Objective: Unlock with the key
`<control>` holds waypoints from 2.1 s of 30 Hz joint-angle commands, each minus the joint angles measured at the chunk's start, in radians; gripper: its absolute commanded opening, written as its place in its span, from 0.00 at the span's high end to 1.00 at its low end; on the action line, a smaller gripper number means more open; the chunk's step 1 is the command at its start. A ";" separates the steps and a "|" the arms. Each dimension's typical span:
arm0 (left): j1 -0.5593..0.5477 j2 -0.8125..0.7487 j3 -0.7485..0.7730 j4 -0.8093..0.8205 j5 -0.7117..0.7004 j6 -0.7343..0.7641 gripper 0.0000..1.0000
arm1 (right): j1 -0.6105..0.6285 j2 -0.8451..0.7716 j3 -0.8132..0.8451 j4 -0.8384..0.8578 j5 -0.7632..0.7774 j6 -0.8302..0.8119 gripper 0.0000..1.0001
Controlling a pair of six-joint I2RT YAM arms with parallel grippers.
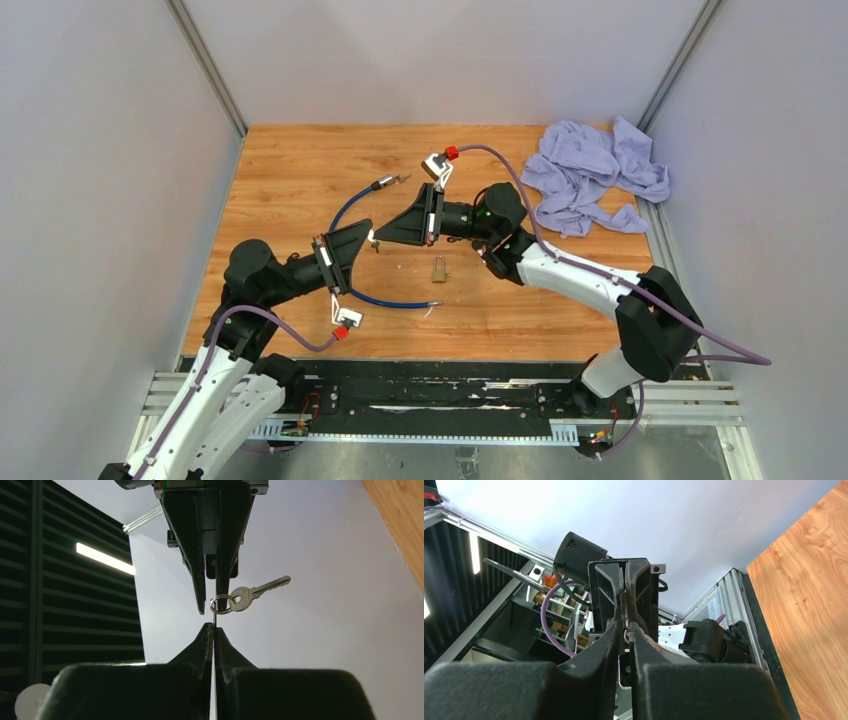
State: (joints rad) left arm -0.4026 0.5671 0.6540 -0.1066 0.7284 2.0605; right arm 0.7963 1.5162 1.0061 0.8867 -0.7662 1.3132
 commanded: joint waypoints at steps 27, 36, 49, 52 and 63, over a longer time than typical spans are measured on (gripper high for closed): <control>-0.007 0.016 0.138 -0.395 -0.210 0.091 0.16 | -0.059 -0.099 0.223 -0.951 -0.084 -0.596 0.99; -0.007 0.200 0.318 -0.727 -0.140 -0.711 0.25 | -0.059 -0.132 0.306 -1.393 0.102 -0.953 0.99; -0.007 0.456 0.298 -0.993 -0.122 -0.864 0.30 | -0.032 -0.217 0.107 -1.400 0.523 -0.979 0.78; 0.067 0.534 0.344 -0.933 -0.143 -0.984 0.32 | 0.048 -0.238 0.065 -1.361 0.564 -1.071 0.68; 0.389 0.647 0.402 -0.763 -0.059 -1.163 0.28 | 0.397 -0.036 -0.024 -1.133 0.700 -1.268 0.57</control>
State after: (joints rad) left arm -0.0593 1.2259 1.0302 -0.9329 0.6258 0.9714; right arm 1.0962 1.3876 0.9665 -0.3428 -0.1688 0.1326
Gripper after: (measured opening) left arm 0.712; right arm 0.429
